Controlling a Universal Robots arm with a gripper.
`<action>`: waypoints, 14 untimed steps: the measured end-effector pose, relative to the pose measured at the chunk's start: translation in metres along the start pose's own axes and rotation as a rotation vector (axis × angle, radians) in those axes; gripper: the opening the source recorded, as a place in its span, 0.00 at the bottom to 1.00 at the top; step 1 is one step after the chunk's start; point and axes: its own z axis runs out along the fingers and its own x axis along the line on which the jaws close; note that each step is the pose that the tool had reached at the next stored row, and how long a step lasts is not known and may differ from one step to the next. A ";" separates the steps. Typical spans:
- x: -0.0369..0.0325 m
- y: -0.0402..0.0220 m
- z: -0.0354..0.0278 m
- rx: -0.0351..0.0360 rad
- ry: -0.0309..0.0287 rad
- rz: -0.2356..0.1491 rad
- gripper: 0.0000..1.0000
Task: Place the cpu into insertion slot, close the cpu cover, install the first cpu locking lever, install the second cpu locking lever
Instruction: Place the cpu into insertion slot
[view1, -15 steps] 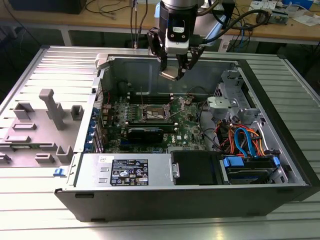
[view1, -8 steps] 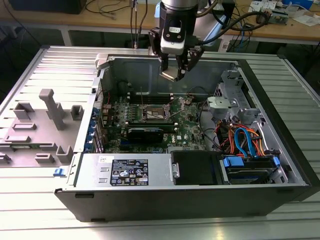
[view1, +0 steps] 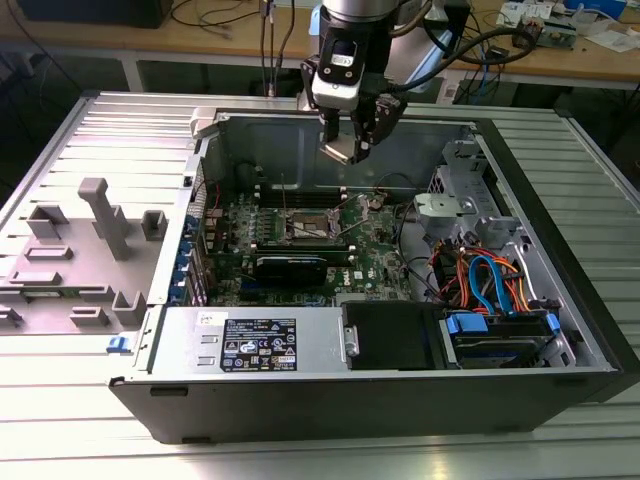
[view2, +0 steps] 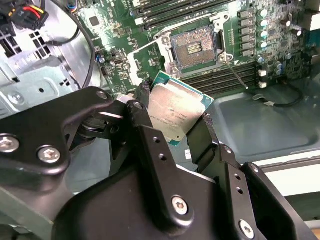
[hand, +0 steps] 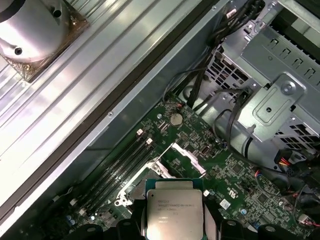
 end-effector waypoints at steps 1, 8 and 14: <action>0.0000 0.0000 0.0002 -0.0002 -0.0010 0.011 0.54; -0.0001 -0.0003 0.0032 -0.0003 -0.0087 0.120 0.54; 0.0015 -0.0022 0.0050 0.0012 -0.0100 0.151 0.54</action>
